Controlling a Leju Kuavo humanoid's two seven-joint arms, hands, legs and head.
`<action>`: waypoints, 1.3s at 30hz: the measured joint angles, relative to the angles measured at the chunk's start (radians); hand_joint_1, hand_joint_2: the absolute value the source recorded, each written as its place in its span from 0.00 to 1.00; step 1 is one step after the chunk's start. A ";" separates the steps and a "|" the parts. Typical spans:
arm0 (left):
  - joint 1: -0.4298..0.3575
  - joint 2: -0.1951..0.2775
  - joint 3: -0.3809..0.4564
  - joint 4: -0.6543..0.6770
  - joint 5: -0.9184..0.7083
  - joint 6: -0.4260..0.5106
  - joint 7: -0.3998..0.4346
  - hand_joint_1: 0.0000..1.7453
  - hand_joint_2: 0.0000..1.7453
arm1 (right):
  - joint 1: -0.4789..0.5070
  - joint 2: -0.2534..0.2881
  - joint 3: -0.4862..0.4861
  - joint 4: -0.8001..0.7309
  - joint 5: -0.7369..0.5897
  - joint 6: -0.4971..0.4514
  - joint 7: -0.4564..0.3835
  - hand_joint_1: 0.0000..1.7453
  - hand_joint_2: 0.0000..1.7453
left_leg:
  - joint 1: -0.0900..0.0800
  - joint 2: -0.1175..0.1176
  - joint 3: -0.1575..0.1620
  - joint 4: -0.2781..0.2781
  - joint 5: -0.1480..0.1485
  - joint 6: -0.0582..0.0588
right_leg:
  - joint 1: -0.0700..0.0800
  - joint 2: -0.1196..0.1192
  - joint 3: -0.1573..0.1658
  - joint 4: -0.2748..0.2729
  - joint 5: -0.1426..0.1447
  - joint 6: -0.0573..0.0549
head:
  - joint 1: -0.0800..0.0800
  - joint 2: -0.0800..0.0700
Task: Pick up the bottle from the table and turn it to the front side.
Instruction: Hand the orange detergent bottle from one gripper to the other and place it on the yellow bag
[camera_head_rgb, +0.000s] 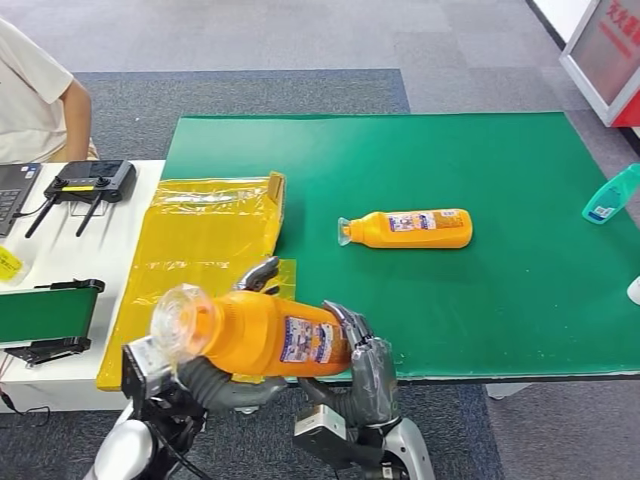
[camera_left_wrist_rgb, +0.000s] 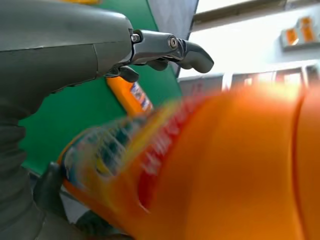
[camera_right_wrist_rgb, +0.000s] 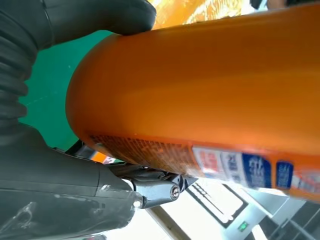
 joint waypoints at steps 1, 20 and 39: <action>-0.013 0.002 -0.018 0.010 -0.006 -0.005 0.006 0.00 1.00 | -0.007 0.000 0.007 0.008 0.006 -0.001 0.007 1.00 1.00 | 0.000 0.000 0.000 0.000 0.000 0.000 | 0.000 0.000 0.000 0.000 0.000 0.000 | 0.000 0.000; -0.091 0.047 -0.124 0.062 -0.007 0.007 0.003 1.00 1.00 | -0.035 -0.004 0.045 0.068 -0.002 -0.027 0.020 1.00 1.00 | 0.000 0.000 0.000 0.000 0.000 0.000 | 0.000 0.000 0.000 0.000 0.000 0.000 | 0.000 0.000; 0.023 0.027 -0.059 0.049 -0.023 0.112 -0.032 1.00 1.00 | -0.039 -0.010 0.050 0.098 0.010 -0.037 0.031 0.02 1.00 | 0.000 0.000 0.000 0.000 0.000 0.000 | 0.000 0.000 0.000 0.000 0.000 0.000 | 0.000 0.000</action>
